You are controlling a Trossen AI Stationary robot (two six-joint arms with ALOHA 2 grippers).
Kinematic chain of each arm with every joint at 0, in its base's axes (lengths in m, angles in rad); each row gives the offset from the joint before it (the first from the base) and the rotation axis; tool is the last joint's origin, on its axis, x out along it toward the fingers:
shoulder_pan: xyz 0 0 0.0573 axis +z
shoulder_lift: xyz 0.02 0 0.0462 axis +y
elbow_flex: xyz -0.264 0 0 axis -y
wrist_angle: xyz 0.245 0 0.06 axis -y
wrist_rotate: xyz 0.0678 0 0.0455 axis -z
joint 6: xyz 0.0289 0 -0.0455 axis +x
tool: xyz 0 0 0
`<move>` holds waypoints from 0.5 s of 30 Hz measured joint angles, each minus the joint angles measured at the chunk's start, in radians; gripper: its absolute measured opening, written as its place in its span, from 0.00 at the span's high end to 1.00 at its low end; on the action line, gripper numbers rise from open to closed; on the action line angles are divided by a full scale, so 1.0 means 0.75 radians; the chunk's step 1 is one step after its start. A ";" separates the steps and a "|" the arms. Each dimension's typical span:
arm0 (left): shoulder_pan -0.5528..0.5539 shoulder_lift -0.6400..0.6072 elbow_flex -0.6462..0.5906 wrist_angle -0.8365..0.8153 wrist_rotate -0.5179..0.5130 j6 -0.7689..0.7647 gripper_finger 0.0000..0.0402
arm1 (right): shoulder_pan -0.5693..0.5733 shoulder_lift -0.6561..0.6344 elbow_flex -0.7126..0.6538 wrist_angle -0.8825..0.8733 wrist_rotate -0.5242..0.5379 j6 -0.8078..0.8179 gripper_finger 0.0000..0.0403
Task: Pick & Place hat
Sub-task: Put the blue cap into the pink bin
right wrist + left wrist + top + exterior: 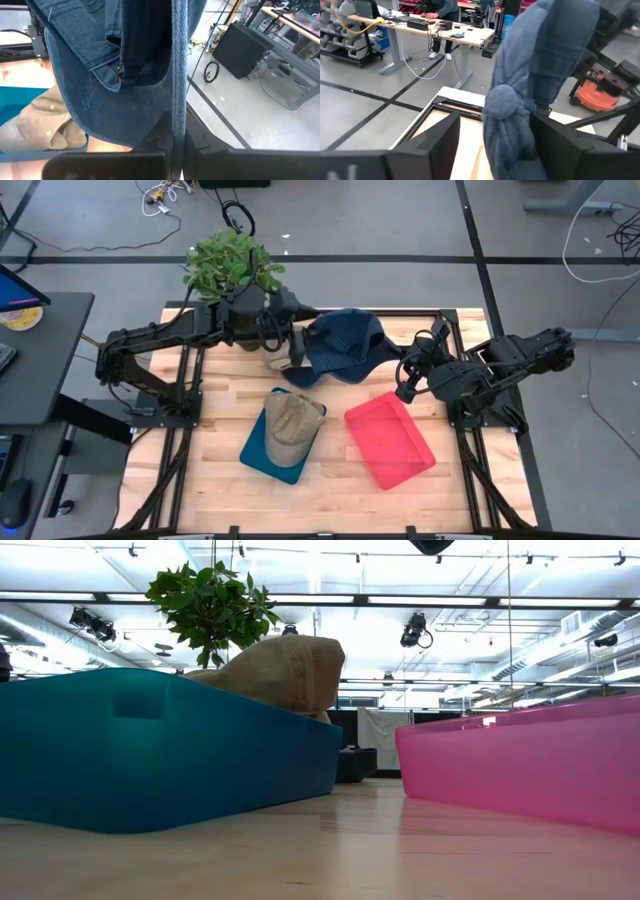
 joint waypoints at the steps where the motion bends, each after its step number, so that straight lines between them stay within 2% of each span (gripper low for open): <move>1: 0.000 0.000 0.000 0.000 0.001 0.022 0.44 | 0.000 0.000 0.000 0.000 0.000 -0.001 0.98; 4: -0.007 0.000 0.000 0.001 0.001 0.103 0.59 | 0.000 0.000 0.000 0.000 0.000 0.000 0.98; 9: -0.040 0.000 0.000 -0.002 -0.001 0.383 0.93 | -0.001 0.000 0.000 -0.001 -0.001 0.050 0.97; 10: -0.047 0.000 0.000 -0.004 -0.001 0.428 0.96 | -0.001 0.000 0.000 -0.001 -0.007 0.056 0.97; 15: -0.071 0.000 0.000 -0.010 0.000 0.609 0.98 | -0.001 0.000 0.000 0.001 -0.108 0.056 0.87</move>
